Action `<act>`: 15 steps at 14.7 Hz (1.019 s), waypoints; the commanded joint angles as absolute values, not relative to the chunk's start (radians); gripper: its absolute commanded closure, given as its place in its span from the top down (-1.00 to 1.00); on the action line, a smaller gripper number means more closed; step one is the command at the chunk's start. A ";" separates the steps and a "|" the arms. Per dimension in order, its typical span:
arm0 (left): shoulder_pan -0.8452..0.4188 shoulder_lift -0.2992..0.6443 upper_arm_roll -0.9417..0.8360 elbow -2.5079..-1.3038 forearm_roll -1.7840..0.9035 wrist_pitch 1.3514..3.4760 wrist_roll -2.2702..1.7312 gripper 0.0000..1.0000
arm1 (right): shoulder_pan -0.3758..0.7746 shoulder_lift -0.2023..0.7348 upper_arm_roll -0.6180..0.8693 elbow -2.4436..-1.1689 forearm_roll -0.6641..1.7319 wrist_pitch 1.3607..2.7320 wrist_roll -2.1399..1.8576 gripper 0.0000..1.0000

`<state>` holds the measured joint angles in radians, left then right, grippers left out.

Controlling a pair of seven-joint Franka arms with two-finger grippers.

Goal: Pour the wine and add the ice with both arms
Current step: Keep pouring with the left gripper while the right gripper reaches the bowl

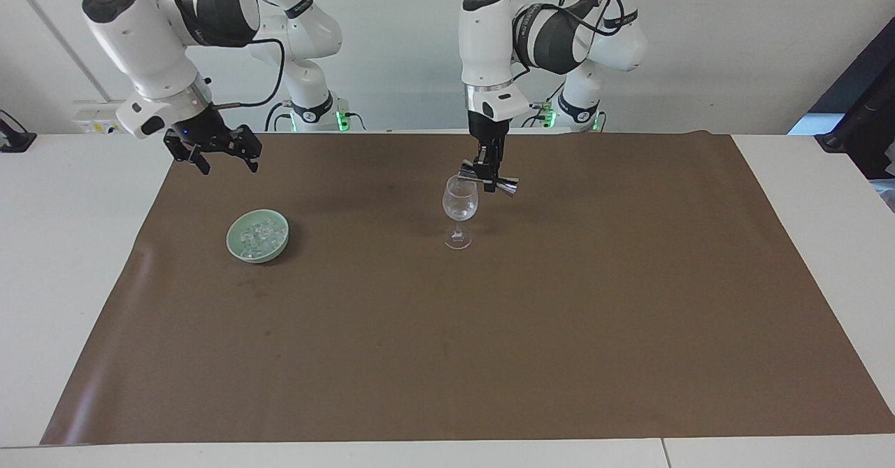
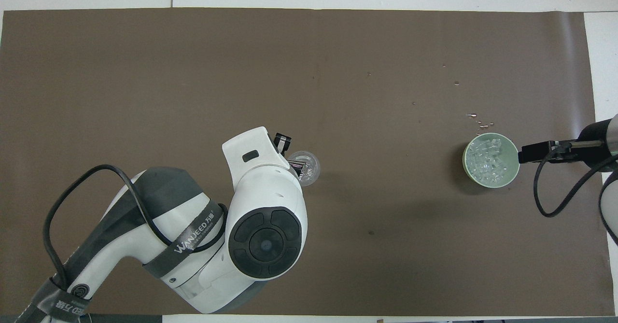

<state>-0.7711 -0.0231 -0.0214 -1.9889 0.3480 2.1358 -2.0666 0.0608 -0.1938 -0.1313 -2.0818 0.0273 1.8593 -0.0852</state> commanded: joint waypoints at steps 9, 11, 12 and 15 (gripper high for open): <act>-0.775 -0.015 -0.017 -1.964 0.414 2.120 -2.088 -1.00 | 0.015 -0.080 -0.132 -2.313 0.064 2.238 -0.252 0.58; -0.753 -0.011 -0.014 -1.960 0.376 2.114 -2.088 -1.00 | 0.014 -0.074 -0.132 -2.335 0.064 2.259 -0.274 0.58; -0.724 -0.020 -0.011 -1.960 0.307 2.118 -2.077 -1.00 | 0.015 -0.043 -0.132 -2.344 0.064 2.296 -0.296 0.58; -0.641 -0.028 -0.011 -1.957 0.113 2.137 -2.004 -1.00 | 0.018 -0.028 -0.132 -2.364 0.066 2.345 -0.299 0.58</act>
<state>-0.6902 -0.0230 -0.0089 -1.9692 0.2139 2.1308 -2.0561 0.0204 -0.0365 -0.1347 -2.3402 0.0475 2.3099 -0.2687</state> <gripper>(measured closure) 0.784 0.207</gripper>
